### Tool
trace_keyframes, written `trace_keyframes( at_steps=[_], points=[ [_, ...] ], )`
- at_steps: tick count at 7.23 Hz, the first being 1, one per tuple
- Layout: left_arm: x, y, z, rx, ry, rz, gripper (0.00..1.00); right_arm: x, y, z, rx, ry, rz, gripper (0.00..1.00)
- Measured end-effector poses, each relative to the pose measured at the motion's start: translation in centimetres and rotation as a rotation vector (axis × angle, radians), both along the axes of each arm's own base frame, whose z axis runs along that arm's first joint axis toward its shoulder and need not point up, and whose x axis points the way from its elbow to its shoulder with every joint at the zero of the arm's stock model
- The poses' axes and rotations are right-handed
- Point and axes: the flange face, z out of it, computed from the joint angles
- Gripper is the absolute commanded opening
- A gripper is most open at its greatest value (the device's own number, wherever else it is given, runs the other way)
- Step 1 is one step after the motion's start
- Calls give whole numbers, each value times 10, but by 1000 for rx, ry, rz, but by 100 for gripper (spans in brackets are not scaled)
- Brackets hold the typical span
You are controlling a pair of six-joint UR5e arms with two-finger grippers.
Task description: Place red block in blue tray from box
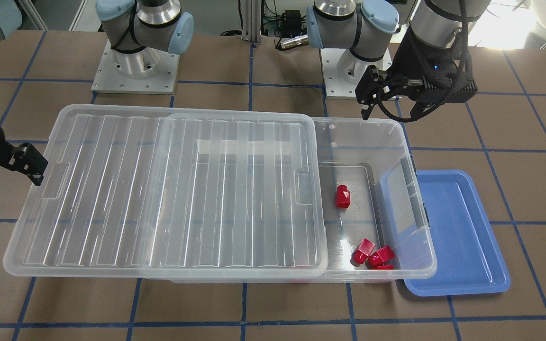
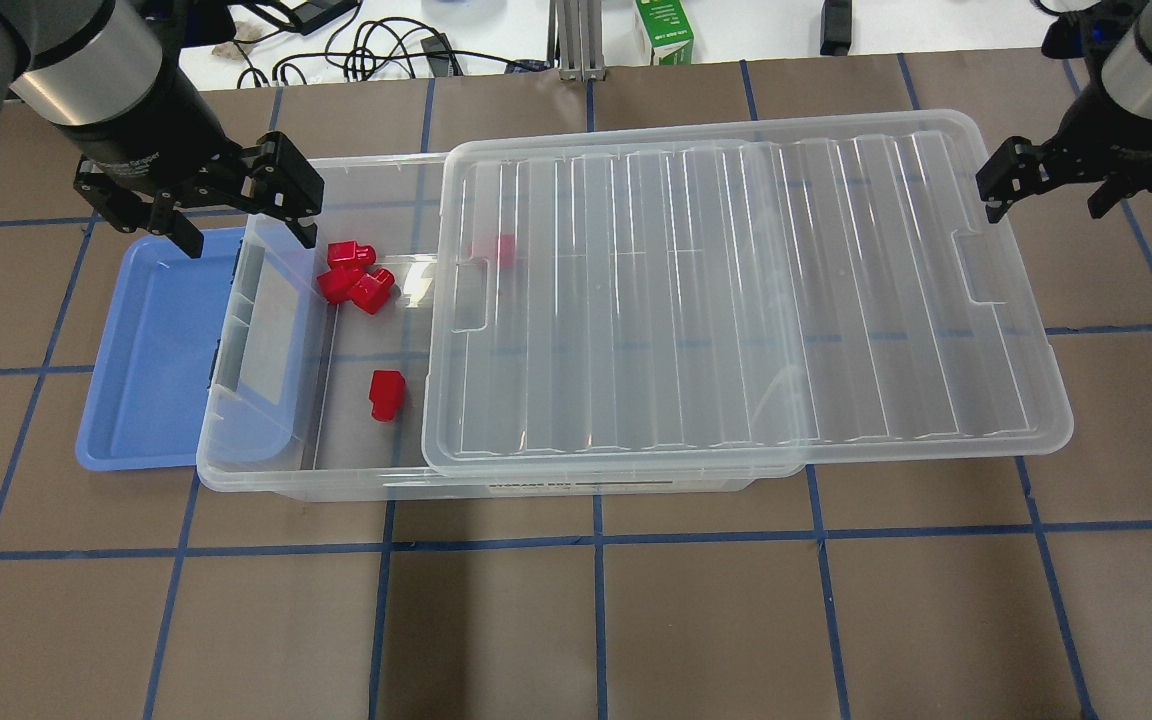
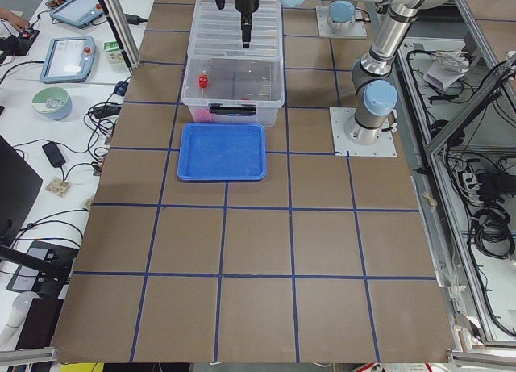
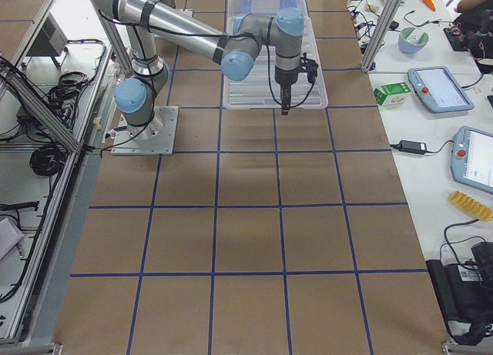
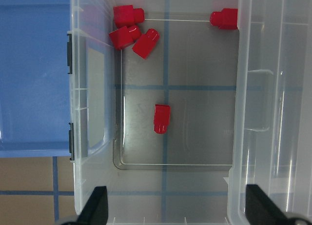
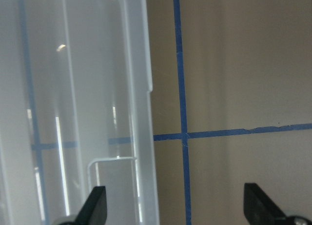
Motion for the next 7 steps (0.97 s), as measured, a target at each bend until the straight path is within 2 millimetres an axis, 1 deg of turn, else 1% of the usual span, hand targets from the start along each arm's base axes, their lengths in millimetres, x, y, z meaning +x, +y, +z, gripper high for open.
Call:
trace_keyframes(
  at_steps=[1, 2, 3, 4, 5, 6, 7],
  points=[
    [1, 3, -4, 11, 0, -8, 100, 18, 8, 39, -8, -22, 9, 100],
    [4, 1, -17, 32, 2, -34, 100, 41, 20, 73, -6, -36, 11, 100],
    [8, -9, -44, 54, 4, -73, 100, 72, 30, 93, -4, -44, 16, 100],
    [11, -16, -80, 57, 6, -94, 100, 111, 40, 102, -4, -52, 17, 100],
    [16, -18, -117, 41, 7, -98, 100, 145, 47, 103, -2, -61, -4, 100],
    [23, -16, -146, 30, 10, -92, 100, 164, 51, 100, 3, -66, -27, 100],
    [27, -12, -170, 46, 14, -83, 100, 172, 53, 96, 9, -67, -34, 100]
  ],
)
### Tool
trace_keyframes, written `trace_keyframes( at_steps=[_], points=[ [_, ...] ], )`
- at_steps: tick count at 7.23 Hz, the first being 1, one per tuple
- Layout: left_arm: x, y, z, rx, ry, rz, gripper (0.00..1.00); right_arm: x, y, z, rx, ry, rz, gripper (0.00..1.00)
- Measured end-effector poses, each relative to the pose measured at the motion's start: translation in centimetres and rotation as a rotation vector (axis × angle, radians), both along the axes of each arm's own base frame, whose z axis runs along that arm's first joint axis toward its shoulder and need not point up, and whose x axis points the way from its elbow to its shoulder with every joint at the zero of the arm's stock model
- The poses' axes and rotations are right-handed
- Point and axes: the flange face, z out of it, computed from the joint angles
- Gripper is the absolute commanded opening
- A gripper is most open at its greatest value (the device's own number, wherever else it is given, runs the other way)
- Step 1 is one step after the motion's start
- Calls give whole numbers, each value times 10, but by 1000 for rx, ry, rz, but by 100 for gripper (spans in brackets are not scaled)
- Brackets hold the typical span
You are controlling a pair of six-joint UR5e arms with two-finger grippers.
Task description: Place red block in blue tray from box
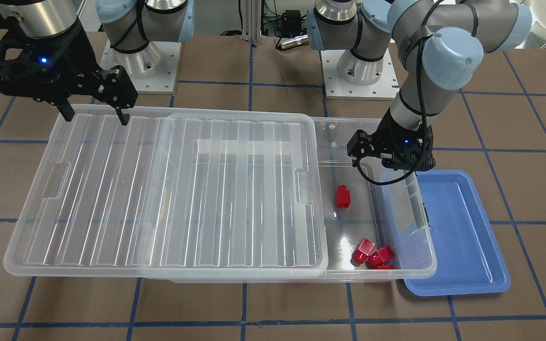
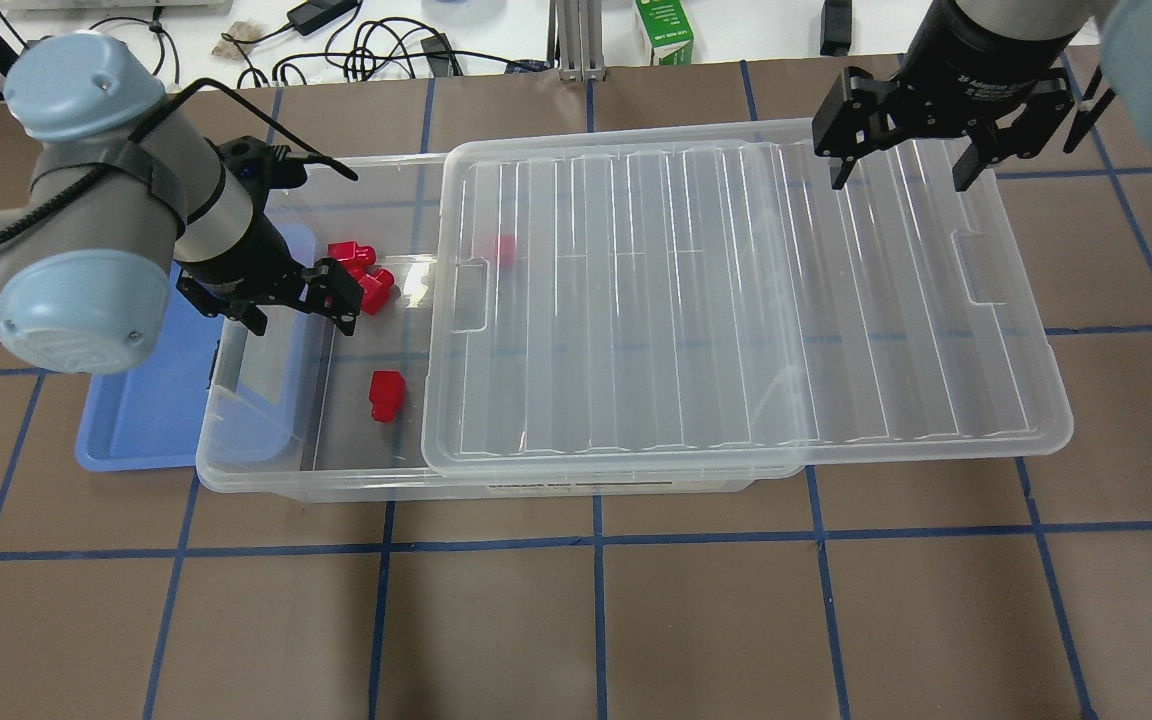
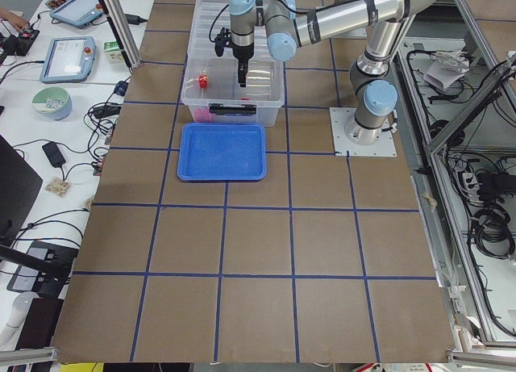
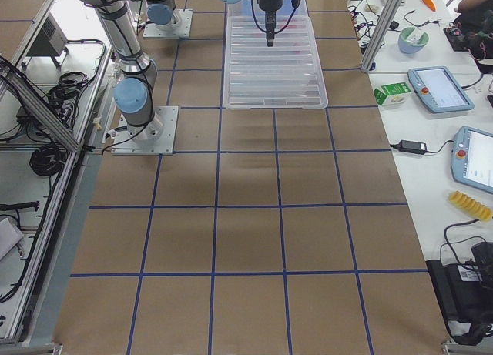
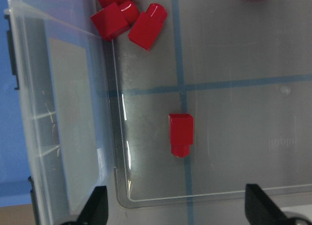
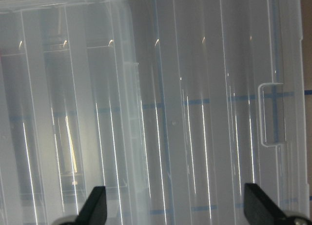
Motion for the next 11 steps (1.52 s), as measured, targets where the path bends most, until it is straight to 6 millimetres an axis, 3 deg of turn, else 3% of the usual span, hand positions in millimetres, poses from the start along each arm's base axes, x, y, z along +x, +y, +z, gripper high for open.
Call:
trace_keyframes(
  at_steps=[3, 5, 8, 11],
  points=[
    [-1, 12, -36, 52, 6, 36, 100, 4, 3, -8, 11, 2, 4, 100],
    [-6, 10, -61, 46, 4, 88, 100, 4, 2, -9, 15, 2, 7, 100],
    [-26, 10, -81, 42, 1, 89, 100, 4, 1, -10, 17, 4, 9, 100],
    [-28, -1, -112, 32, 3, 77, 100, 3, 1, -10, 17, 5, 8, 100]
  ],
)
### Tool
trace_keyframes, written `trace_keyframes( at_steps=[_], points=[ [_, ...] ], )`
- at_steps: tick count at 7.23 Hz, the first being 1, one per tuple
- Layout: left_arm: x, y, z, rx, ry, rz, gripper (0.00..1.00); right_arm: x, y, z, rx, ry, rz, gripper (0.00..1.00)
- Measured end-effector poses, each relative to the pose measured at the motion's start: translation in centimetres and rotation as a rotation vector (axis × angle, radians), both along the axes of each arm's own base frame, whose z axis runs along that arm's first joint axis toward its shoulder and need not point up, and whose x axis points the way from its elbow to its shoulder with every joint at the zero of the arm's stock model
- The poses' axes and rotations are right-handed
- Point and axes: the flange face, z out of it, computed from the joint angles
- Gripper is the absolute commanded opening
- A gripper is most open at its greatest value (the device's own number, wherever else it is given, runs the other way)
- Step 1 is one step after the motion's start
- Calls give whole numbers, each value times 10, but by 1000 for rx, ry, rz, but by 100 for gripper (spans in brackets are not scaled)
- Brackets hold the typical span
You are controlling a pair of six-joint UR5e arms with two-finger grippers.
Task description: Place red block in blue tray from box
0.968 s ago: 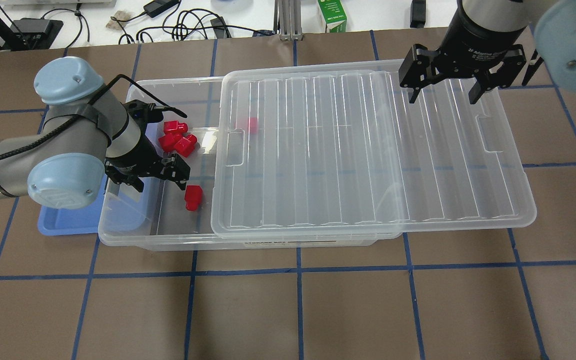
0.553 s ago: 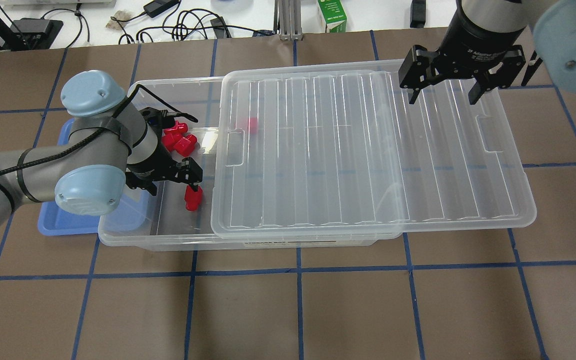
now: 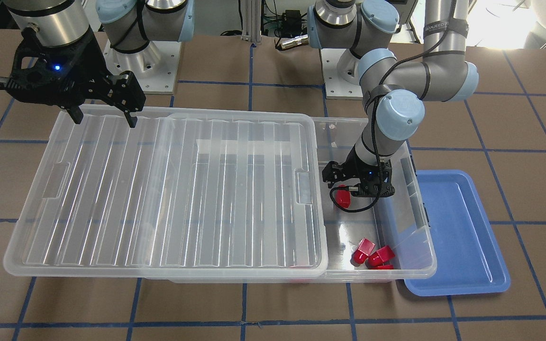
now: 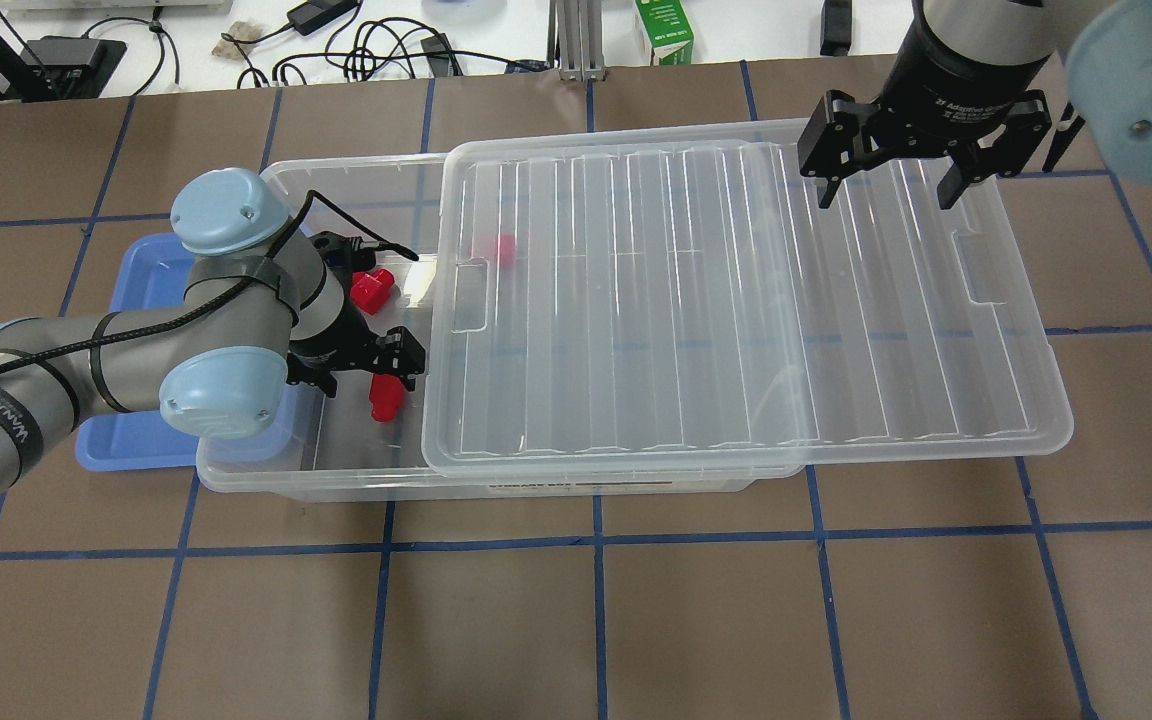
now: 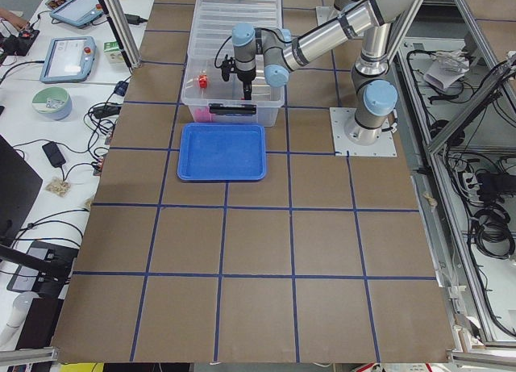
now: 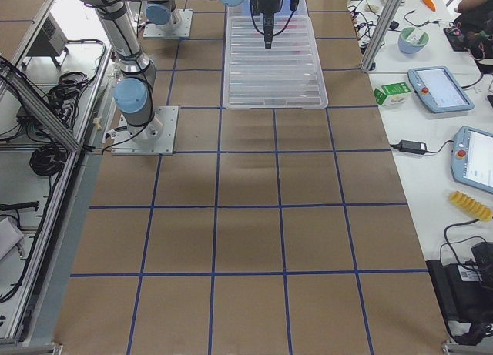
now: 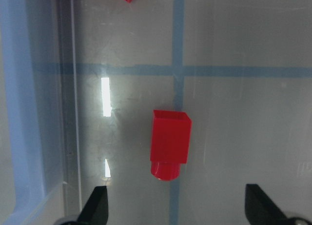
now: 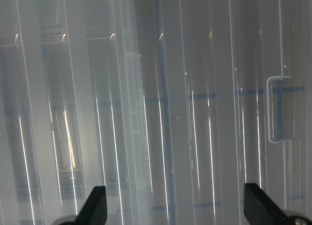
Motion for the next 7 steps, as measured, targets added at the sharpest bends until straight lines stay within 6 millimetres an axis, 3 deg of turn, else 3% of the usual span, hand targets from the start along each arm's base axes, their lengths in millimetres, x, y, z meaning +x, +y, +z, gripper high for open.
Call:
trace_keyframes(
  at_steps=[1, 2, 3, 5, 7],
  points=[
    [0, -6, -8, -12, 0, -11, 100, 0, 0, 1, -1, 0, 0, 100],
    [1, -10, -16, -18, 0, -21, 79, 0, -1, 1, -3, 0, 0, 100],
    [1, -13, -25, -16, -1, -24, 46, 0, -1, 3, -5, 0, 0, 100],
    [1, -15, -40, 0, 0, -22, 5, 0, -1, 4, -8, 0, 0, 100],
    [2, -17, -36, -6, -1, -18, 0, 0, -1, 4, -8, 1, -1, 100]
  ],
)
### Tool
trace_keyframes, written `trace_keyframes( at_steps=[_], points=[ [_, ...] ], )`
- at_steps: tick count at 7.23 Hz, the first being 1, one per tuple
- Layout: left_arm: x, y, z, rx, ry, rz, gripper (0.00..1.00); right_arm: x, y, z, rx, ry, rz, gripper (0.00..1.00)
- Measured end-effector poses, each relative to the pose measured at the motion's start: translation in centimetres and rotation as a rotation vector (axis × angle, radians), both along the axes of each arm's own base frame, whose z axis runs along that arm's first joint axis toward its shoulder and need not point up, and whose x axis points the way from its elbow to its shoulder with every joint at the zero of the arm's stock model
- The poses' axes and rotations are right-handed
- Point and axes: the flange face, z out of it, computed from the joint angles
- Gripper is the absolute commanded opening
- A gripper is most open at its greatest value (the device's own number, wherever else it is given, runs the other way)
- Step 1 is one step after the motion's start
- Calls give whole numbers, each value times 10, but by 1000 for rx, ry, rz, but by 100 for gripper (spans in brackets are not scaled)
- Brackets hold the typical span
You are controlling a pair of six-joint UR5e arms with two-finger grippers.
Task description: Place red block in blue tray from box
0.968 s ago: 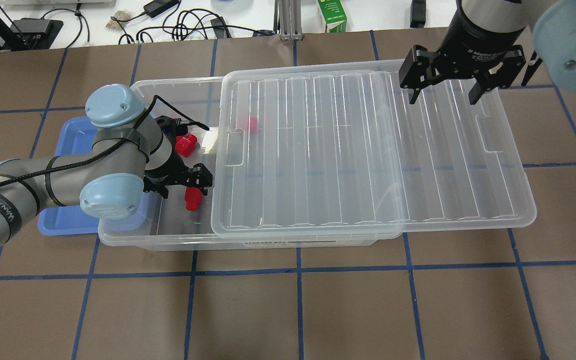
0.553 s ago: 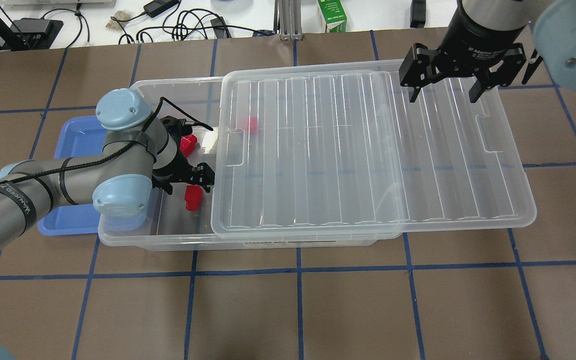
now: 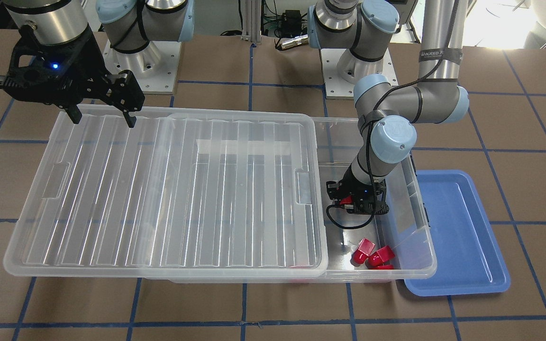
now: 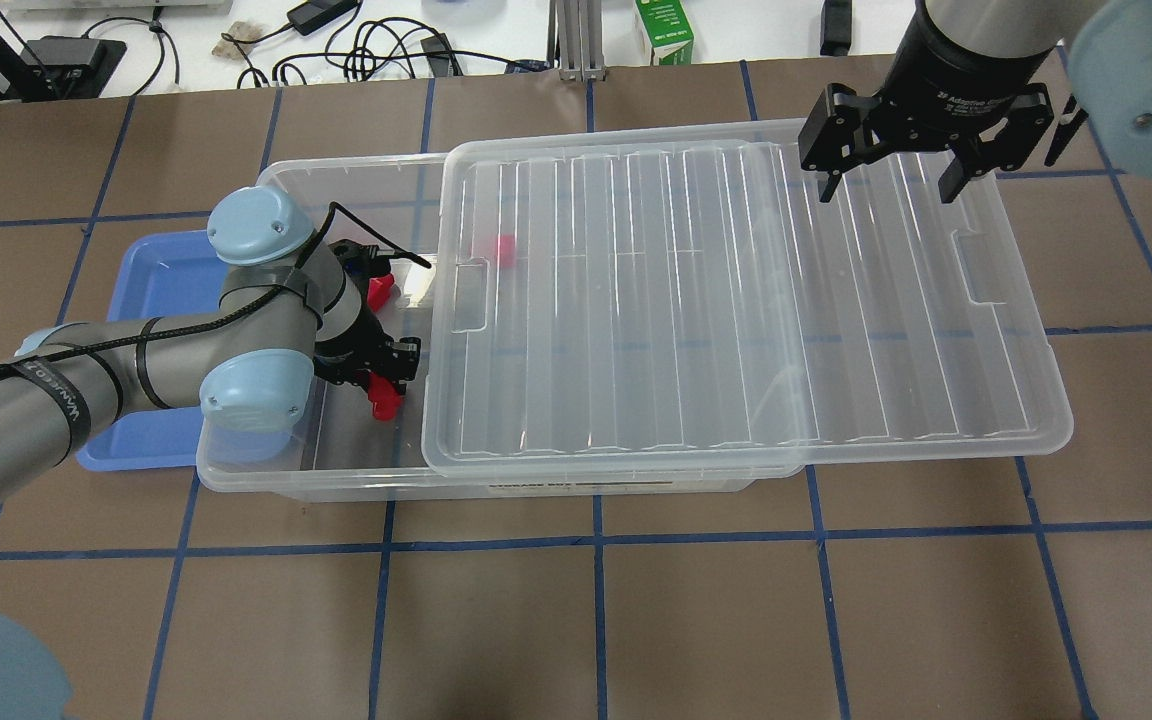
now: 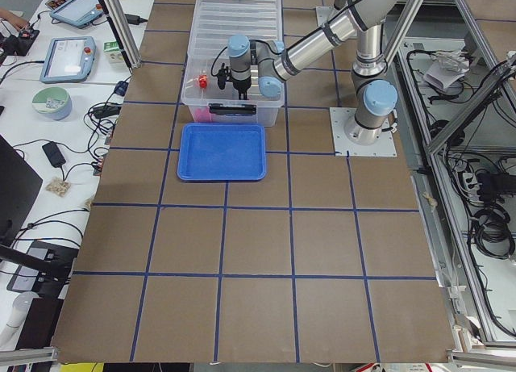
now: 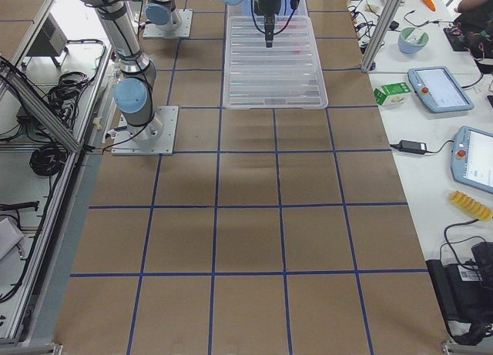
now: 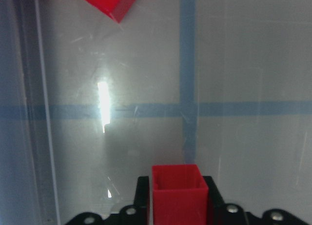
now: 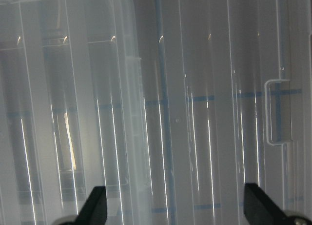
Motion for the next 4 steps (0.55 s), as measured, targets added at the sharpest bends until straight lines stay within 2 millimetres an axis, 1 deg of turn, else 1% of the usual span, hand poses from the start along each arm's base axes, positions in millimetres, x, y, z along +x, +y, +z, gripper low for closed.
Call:
trace_keyframes(
  at_steps=[1, 2, 3, 4],
  points=[
    [1, -2, 10, -17, -2, 3, 1, 0, 0, 0, -1, -1, -1, 100],
    [3, -6, 28, -35, -1, 7, 2, 0, 0, 1, -3, -2, -1, 100],
    [3, -14, 56, -40, -1, 9, 2, 0, 0, 1, -2, -3, -1, 100],
    [4, -27, 98, -33, 0, 11, 2, -1, 0, 0, -1, -4, -2, 100]
  ],
)
